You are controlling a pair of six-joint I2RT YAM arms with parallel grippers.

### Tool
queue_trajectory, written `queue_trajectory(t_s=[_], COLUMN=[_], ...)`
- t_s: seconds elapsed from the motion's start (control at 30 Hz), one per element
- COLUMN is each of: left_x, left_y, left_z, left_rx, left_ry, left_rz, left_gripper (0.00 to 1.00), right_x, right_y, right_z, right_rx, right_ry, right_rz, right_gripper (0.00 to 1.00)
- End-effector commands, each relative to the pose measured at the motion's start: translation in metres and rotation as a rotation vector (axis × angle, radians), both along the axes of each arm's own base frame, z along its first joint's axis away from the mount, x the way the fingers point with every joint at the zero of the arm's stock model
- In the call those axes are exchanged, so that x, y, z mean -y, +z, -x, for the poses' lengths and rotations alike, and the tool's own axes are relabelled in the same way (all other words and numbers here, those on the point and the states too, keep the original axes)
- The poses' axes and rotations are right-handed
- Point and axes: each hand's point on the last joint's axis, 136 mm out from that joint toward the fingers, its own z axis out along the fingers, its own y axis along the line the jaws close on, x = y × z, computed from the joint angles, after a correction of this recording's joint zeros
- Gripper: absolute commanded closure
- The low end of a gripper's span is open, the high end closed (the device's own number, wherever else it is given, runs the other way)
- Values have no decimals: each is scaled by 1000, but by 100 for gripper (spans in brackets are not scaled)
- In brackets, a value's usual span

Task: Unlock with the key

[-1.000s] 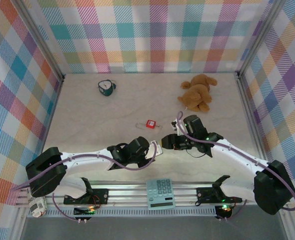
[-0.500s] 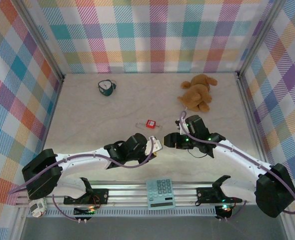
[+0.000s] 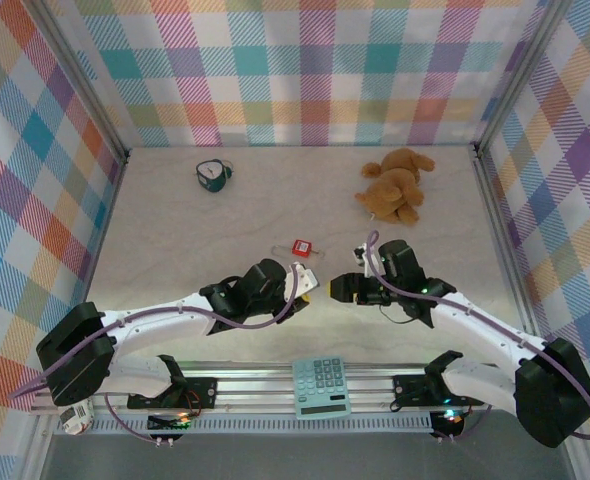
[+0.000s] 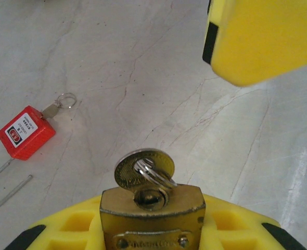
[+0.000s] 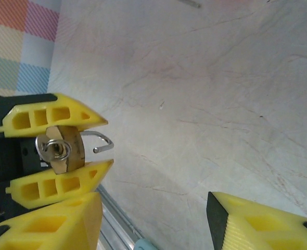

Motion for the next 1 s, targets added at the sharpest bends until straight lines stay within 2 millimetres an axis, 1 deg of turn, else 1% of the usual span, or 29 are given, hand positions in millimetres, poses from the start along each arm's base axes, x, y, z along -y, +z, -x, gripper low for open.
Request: queue_trajectory(t_s=[0.0, 0.1, 0.27, 0.47, 0.53, 0.7, 0.87, 0.97], left_x=[12, 15, 17, 16, 15, 12, 13, 15], left_y=[21, 22, 25, 22, 23, 25, 26, 25], left_z=[-5, -6, -7, -4, -4, -5, -2, 0], left_rx=[5, 1, 1, -21, -27, -49, -58, -75], left_ry=[-5, -7, -5, -8, -7, -5, -17, -29], left_rz=[84, 92, 105, 111, 119, 137, 142, 143], left_gripper=[100, 100, 100, 100, 100, 100, 100, 100], right_x=[-15, -20, -25, -40, -41, -39, -43, -45], right_y=[28, 35, 32, 34, 35, 34, 35, 37], right_z=[3, 7, 9, 15, 16, 16, 18, 17], right_rx=[97, 129, 124, 121, 122, 122, 118, 122], right_ry=[75, 109, 133, 174, 177, 172, 186, 194], right_rz=[-109, -126, -127, -154, -156, -150, -165, -165], right_gripper=[43, 43, 44, 47, 48, 54, 54, 51])
